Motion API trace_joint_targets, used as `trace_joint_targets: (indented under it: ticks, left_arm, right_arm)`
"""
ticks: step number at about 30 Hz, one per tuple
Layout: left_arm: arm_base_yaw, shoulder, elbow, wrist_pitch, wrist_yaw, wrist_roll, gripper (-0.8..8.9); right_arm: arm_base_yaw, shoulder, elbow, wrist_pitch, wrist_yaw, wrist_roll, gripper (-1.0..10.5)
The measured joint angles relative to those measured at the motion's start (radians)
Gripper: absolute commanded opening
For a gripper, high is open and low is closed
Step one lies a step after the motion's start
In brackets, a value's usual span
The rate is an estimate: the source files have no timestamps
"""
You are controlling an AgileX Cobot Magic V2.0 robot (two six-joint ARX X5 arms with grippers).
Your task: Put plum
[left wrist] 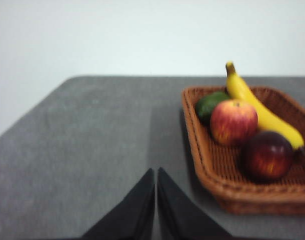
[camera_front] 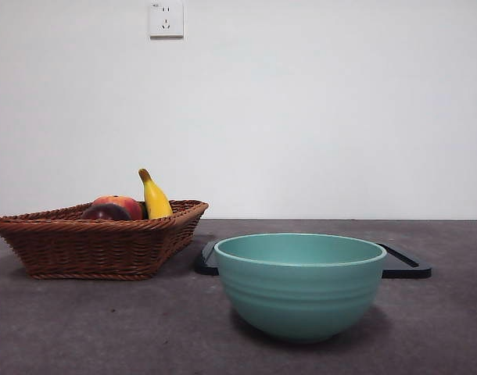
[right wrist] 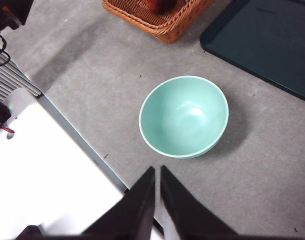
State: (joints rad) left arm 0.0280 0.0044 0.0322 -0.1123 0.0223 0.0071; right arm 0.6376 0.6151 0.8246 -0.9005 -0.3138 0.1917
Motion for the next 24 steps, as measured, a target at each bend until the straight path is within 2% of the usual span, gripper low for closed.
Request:
trace_joint_targets:
  ticks: [4, 11, 24]
  left_arm:
    - [0.0, 0.0, 0.0, -0.043, 0.014, -0.002, 0.07]
    - [0.0, 0.001, 0.0, -0.061, 0.142, 0.018, 0.07]
    - [0.0, 0.001, 0.0, -0.061, 0.142, 0.021, 0.07]
  right_arm:
    - [0.0, 0.0, 0.0, 0.0, 0.0, 0.0, 0.1]
    - [0.0, 0.0, 0.0, 0.0, 0.0, 0.0, 0.1]
    - [0.0, 0.0, 0.0, 0.0, 0.0, 0.0, 0.1]
